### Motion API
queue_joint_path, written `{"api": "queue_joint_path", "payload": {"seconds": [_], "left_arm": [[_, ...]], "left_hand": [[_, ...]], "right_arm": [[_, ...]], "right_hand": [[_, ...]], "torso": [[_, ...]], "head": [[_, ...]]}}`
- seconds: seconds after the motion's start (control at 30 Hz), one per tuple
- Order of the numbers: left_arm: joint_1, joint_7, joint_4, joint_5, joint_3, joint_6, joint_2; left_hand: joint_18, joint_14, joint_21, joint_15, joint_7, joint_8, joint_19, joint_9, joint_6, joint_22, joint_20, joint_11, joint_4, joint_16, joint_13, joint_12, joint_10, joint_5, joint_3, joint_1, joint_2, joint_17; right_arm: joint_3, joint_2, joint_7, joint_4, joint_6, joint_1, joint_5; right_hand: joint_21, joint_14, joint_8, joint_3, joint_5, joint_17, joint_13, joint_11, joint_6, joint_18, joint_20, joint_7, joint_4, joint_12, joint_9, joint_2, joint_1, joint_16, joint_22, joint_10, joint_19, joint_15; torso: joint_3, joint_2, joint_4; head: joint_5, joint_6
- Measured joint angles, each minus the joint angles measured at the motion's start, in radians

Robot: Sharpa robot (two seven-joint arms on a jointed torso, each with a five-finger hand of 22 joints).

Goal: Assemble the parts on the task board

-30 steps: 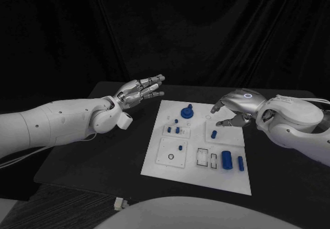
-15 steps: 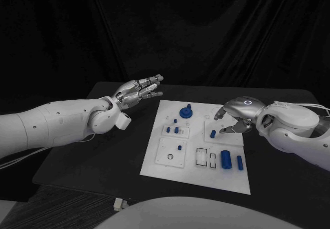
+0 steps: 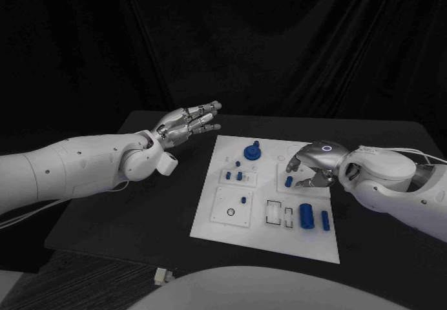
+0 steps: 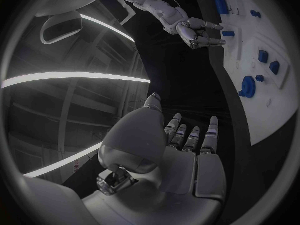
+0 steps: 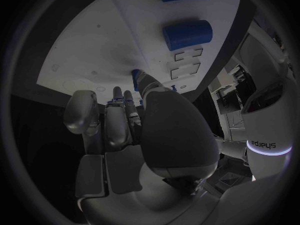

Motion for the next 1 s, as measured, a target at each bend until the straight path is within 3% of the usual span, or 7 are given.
{"api": "queue_joint_path", "payload": {"seconds": [0.43, 0.7, 0.83, 1.0], "left_arm": [[0.0, 0.0, 0.0, 0.0, 0.0, 0.0, -0.001], [0.0, 0.0, 0.001, 0.0, 0.0, 0.001, -0.005], [0.0, 0.0, 0.002, 0.0, 0.0, 0.001, -0.007], [0.0, 0.0, 0.002, 0.0, 0.0, 0.001, -0.007]], "left_hand": [[0.0, 0.0, 0.0, 0.0, 0.004, 0.0, 0.002, 0.0, 0.004, 0.0, 0.002, 0.004, -0.003, 0.0, 0.0, 0.0, -0.004, 0.004, 0.003, 0.004, 0.005, 0.0], [0.0, 0.0, 0.0, 0.0, 0.004, 0.0, 0.004, 0.0, 0.004, 0.0, 0.004, 0.007, -0.004, 0.0, 0.0, 0.0, 0.0, 0.004, 0.004, 0.008, 0.008, 0.0], [0.0, 0.0, 0.0, 0.0, 0.004, 0.0, 0.004, 0.001, 0.004, 0.0, 0.004, 0.007, -0.004, 0.0, 0.0, 0.0, 0.0, 0.004, 0.004, 0.008, 0.008, 0.0], [0.0, 0.0, 0.0, 0.0, 0.009, 0.0, 0.004, 0.001, 0.009, 0.001, 0.004, 0.009, -0.004, 0.0, 0.0, 0.004, 0.002, 0.004, 0.004, 0.008, 0.008, 0.0]], "right_arm": [[0.0, 0.031, 0.03, -0.028, 0.0, -0.02, 0.0], [0.0, 0.041, 0.045, -0.04, -0.001, -0.024, 0.0], [0.0, 0.046, 0.05, -0.044, -0.002, -0.025, 0.0], [0.0, 0.048, 0.053, -0.045, -0.002, -0.026, 0.0]], "right_hand": [[0.0, 0.0, -0.005, 0.046, 0.063, 0.002, -0.001, -0.002, 0.02, 0.0, 0.0, 0.002, -0.037, -0.004, -0.001, 0.008, 0.013, 0.0, 0.001, 0.056, 0.0, 0.0], [0.0, 0.0, 0.019, 0.089, 0.082, 0.004, 0.0, -0.009, 0.07, 0.0, 0.0, -0.001, -0.041, -0.01, 0.018, 0.008, 0.013, 0.0, 0.001, 0.121, 0.0, 0.0], [0.005, 0.0, 0.035, 0.105, 0.082, 0.007, 0.007, -0.021, 0.1, 0.0, 0.0, -0.004, -0.052, -0.01, 0.035, 0.008, 0.012, 0.0, 0.001, 0.162, 0.0, 0.0], [0.011, 0.0, 0.068, 0.125, 0.097, 0.01, 0.015, -0.031, 0.152, 0.0, -0.004, -0.002, -0.072, 0.001, 0.066, 0.0, 0.012, 0.0, 0.001, 0.203, 0.004, 0.0]], "torso": [[0.0, 0.0, 0.0002], [-0.0001, 0.0, 0.0002], [-0.0006, 0.0, 0.0002], [-0.0006, 0.0, 0.0003]], "head": [[0.001, 0.0], [0.006, 0.0], [0.006, 0.0], [0.006, 0.0]]}}
